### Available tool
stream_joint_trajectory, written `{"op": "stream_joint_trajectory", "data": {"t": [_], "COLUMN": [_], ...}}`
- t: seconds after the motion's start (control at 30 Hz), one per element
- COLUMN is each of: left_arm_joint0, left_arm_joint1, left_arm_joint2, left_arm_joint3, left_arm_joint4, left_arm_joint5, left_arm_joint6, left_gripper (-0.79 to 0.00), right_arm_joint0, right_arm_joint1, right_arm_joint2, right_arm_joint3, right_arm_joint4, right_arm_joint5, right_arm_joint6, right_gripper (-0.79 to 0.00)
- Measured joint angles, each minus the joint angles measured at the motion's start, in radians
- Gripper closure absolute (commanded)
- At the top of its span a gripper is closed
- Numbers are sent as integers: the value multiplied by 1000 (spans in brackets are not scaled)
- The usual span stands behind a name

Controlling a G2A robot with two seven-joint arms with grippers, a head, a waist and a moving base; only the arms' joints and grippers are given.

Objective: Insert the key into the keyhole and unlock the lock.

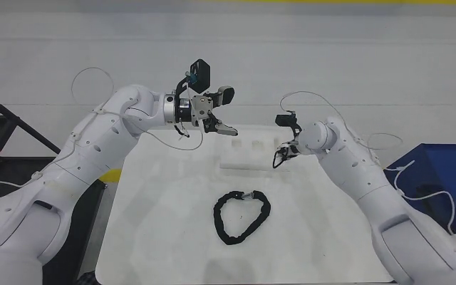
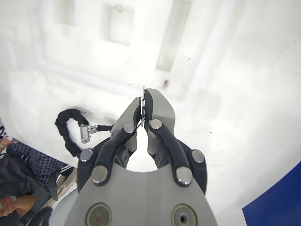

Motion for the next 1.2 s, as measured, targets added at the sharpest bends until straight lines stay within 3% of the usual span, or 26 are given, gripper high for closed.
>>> {"op": "stream_joint_trajectory", "data": {"t": [0.3, 0.6, 0.97, 1.2], "left_arm_joint0": [0, 0, 0, 0], "left_arm_joint1": [0, 0, 0, 0], "left_arm_joint2": [0, 0, 0, 0], "left_arm_joint3": [0, 0, 0, 0], "left_arm_joint4": [0, 0, 0, 0], "left_arm_joint5": [0, 0, 0, 0], "left_arm_joint6": [0, 0, 0, 0], "left_gripper": [-785, -785, -785, -785], "right_arm_joint0": [-230, -460, -572, -574], "right_arm_joint1": [132, 207, 245, 246], "right_arm_joint2": [278, 558, 736, 744], "right_arm_joint3": [-425, -740, -839, -836], "right_arm_joint4": [11, 121, 245, 252], "right_arm_joint5": [-25, -85, -152, -156], "right_arm_joint6": [165, 261, 268, 265], "right_gripper": [0, 0, 0, 0]}}
